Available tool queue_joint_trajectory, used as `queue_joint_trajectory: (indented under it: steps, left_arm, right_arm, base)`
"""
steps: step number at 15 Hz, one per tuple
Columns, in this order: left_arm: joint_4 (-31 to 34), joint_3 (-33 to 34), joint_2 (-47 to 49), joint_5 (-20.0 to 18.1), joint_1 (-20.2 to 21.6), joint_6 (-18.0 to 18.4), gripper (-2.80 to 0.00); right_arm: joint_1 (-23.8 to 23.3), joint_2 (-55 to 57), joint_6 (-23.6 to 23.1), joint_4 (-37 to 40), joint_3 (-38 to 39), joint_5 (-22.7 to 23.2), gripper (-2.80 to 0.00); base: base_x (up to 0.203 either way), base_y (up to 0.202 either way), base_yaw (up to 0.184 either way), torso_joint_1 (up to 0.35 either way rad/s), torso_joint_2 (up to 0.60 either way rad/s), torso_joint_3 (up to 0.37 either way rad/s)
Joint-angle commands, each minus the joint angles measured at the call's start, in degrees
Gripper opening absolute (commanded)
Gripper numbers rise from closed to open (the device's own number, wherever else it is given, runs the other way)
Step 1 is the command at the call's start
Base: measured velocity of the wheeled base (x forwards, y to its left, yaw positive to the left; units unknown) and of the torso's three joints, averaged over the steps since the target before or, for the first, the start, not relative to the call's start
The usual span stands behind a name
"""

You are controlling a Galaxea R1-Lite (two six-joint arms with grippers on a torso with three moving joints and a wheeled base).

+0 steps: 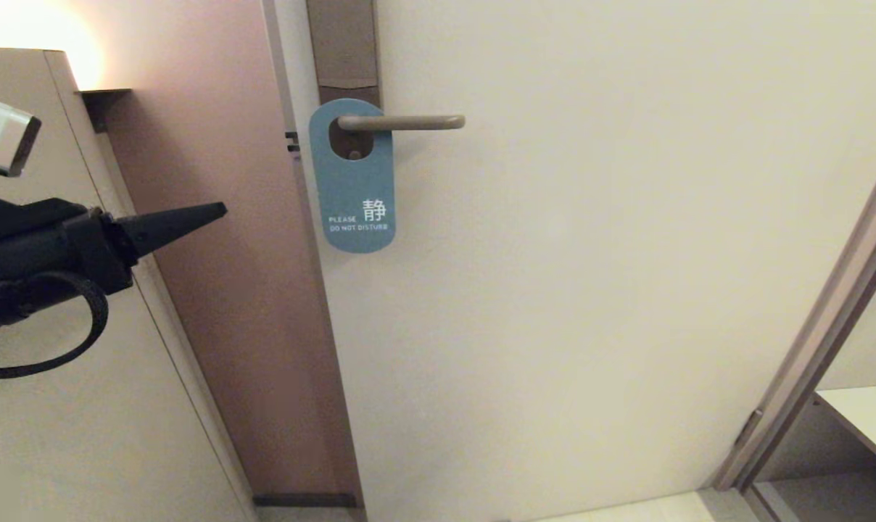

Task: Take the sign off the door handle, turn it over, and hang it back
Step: Take down the sign

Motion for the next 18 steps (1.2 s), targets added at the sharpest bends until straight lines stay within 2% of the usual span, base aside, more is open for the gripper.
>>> queue_joint_trajectory:
  steps: [1,8,9,14,18]
  left_arm:
    - [-0.9,-0.4,3.6,-0.4,0.0,-0.1,-2.8]
    - [-1.2,-2.1,7.4,-0.5,-0.3,-0.2,-2.8]
    - [-1.2,-2.1,7.5,-0.5,-0.4,-0.2,0.0]
    - [-2.2,-3.0,8.3,-0.7,-0.3,-0.2,0.0]
    - [-3.1,-5.7,10.4,-3.1,-0.3,-0.6,0.0]
  right_arm:
    - [0.0,0.0,-0.1,0.0,0.0,0.0,-2.8]
    - [0.0,0.0,-0.1,0.0,0.0,0.0,-2.8]
    - [0.0,0.0,-0.1,0.0,0.0,0.0,-2.8]
    - [0.0,0.0,0.0,0.0,0.0,0.0,-2.8]
    - [0.0,0.0,0.0,0.0,0.0,0.0,-2.8]
  base:
    - [0.0,0.0,0.0,0.0,0.0,0.0]
    - [0.0,0.0,0.0,0.0,0.0,0.0]
    - [0.0,0.0,0.0,0.0,0.0,0.0]
    - [0.0,0.0,0.0,0.0,0.0,0.0]
    - [0.0,0.0,0.0,0.0,0.0,0.0]
